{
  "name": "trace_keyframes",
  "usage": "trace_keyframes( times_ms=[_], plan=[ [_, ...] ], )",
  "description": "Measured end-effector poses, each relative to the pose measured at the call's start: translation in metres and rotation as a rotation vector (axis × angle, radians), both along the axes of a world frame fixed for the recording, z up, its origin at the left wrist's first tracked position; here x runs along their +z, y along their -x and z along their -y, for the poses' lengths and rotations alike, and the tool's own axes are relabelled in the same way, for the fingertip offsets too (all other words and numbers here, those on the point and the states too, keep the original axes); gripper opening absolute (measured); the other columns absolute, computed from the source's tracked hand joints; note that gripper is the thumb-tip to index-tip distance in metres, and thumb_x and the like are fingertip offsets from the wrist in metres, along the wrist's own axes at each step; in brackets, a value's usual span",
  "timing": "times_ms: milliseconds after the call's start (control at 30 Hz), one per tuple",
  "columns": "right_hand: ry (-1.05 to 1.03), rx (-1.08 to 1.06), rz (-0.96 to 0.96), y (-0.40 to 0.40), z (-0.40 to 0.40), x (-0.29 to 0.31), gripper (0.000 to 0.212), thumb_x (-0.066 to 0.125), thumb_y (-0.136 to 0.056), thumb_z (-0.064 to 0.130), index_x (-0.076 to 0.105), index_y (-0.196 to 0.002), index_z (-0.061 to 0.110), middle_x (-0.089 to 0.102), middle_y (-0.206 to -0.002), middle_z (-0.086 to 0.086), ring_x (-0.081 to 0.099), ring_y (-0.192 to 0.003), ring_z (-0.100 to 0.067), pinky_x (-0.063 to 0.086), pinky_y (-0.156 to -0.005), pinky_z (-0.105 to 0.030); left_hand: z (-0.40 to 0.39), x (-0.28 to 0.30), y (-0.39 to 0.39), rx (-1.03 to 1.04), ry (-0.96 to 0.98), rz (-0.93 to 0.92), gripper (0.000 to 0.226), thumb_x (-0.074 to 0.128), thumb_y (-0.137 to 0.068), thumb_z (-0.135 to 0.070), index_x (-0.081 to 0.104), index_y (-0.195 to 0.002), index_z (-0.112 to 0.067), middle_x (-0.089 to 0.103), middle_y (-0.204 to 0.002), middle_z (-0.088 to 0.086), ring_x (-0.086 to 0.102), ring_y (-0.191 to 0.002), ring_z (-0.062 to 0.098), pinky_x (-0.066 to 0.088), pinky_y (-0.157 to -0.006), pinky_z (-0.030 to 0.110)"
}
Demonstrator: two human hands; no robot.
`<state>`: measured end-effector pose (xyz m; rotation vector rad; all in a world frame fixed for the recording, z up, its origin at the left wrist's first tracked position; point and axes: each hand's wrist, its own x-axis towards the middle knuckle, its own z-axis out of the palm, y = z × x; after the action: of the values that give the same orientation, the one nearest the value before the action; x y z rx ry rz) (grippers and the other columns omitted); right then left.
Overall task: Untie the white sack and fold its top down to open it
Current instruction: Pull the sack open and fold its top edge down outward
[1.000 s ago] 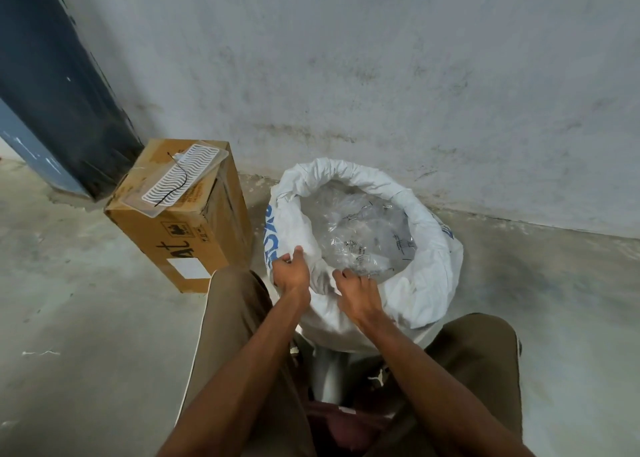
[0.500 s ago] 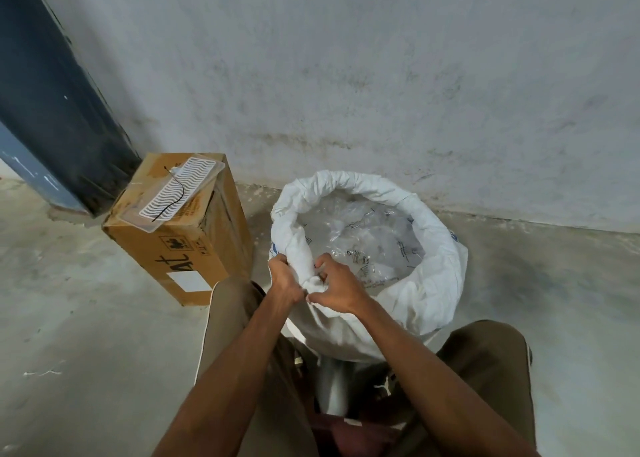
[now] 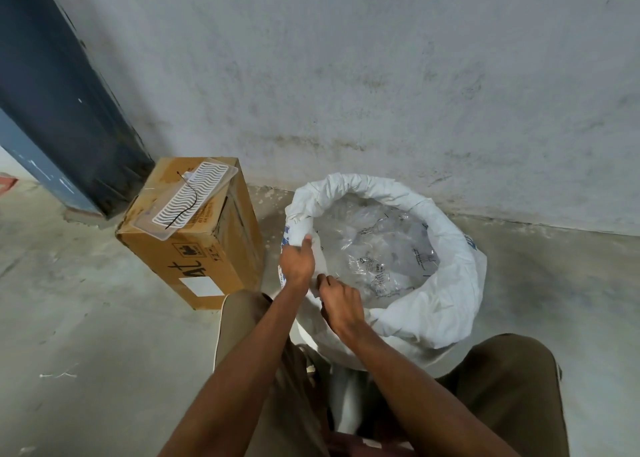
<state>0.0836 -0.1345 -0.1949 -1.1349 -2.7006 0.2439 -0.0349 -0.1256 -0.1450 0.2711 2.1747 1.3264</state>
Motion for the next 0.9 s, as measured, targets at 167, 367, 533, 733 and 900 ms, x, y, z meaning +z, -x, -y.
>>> trace_keyframes(
  times_ms=[167,367,533,733,900],
  plan=[
    [0.209,0.019,-0.109,-0.005,-0.018,0.013,0.036,0.074,-0.072,0.027,0.046,-0.095,0.027,0.063,-0.086,0.004,0.064,-0.071,-0.023,0.048,-0.06,-0.033,-0.021,0.0,0.018,0.133,-0.12,0.407,0.051,0.039,-0.104,-0.041,0.051,-0.138,-0.004,0.059,-0.135,0.015,0.052,-0.13,0.039,0.04,-0.108,0.047],
    [0.525,-0.059,-0.274,0.014,-0.036,0.019,0.052,0.076,-0.065,0.052,0.043,-0.097,0.027,0.053,-0.098,0.007,0.058,-0.08,-0.017,0.053,-0.069,-0.041,-0.003,-0.011,0.037,0.186,-0.395,0.735,0.028,0.043,-0.085,-0.032,0.063,-0.089,-0.013,0.058,-0.084,0.011,0.057,-0.079,0.028,0.046,-0.085,0.039],
    [0.604,-0.115,-0.19,0.038,-0.036,0.012,0.086,0.084,-0.055,0.053,0.046,-0.124,0.019,0.067,-0.112,-0.003,0.067,-0.096,-0.025,0.057,-0.077,-0.04,0.013,-0.019,0.051,-0.044,-0.362,0.788,0.035,0.052,-0.082,-0.03,0.069,-0.099,-0.005,0.068,-0.088,0.016,0.064,-0.079,0.032,0.054,-0.076,0.039],
    [0.492,-0.155,-0.163,0.053,-0.031,0.003,0.042,0.081,-0.067,0.027,0.063,-0.104,0.018,0.072,-0.099,-0.006,0.069,-0.09,-0.032,0.059,-0.073,-0.04,-0.001,-0.027,0.066,-0.176,0.102,0.039,0.043,0.046,-0.092,-0.041,0.051,-0.12,-0.009,0.055,-0.125,0.012,0.058,-0.103,0.031,0.051,-0.094,0.048],
    [0.345,-0.17,-0.138,0.062,-0.028,-0.009,0.003,0.06,-0.094,0.014,0.059,-0.096,0.016,0.067,-0.09,-0.004,0.068,-0.087,-0.028,0.053,-0.067,-0.038,-0.025,-0.031,0.066,-0.132,0.098,-0.227,0.075,0.053,-0.083,-0.073,0.063,-0.108,-0.003,0.069,-0.104,0.012,0.066,-0.094,0.03,0.055,-0.082,0.043]
  ],
)
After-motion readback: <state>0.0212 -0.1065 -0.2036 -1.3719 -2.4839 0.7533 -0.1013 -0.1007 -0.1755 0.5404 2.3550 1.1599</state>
